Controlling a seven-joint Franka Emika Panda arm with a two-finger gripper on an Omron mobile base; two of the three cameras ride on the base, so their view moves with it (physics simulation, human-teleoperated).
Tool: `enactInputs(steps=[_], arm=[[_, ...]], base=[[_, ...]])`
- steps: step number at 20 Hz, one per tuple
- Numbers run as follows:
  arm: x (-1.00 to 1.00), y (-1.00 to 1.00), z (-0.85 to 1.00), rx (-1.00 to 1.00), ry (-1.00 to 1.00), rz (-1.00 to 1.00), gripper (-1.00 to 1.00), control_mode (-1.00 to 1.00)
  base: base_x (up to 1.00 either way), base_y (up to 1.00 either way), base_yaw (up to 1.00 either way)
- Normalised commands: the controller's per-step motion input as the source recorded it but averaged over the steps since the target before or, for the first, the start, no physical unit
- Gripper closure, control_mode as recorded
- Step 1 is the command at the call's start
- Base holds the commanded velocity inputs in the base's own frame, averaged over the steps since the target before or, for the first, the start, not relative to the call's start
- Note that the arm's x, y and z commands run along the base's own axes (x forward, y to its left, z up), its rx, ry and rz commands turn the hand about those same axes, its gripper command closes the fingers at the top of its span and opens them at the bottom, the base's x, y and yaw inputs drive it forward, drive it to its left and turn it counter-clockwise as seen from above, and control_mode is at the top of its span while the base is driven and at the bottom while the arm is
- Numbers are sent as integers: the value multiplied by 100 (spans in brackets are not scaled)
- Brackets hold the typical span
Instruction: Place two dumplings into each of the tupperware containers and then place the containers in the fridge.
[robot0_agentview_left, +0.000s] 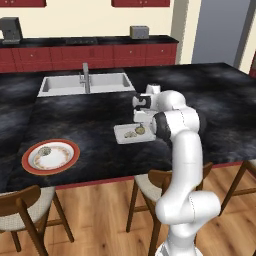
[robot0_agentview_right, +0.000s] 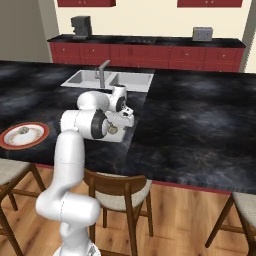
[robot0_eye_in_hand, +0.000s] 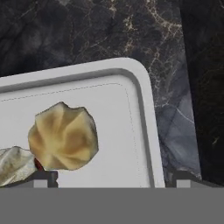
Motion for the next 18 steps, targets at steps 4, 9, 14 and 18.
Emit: enactInputs(steps=[4, 9, 14, 18], arm=[[-9, -61, -4, 0, 0, -4, -100, -100], [8, -37, -32, 0, 0, 0, -100, -100], [12, 0, -42, 0, 0, 0, -100, -100], [14, 0, -37, 0, 0, 0, -100, -100]], base=[[0, 0, 0], [0, 0, 0], [0, 0, 0], [0, 0, 0]])
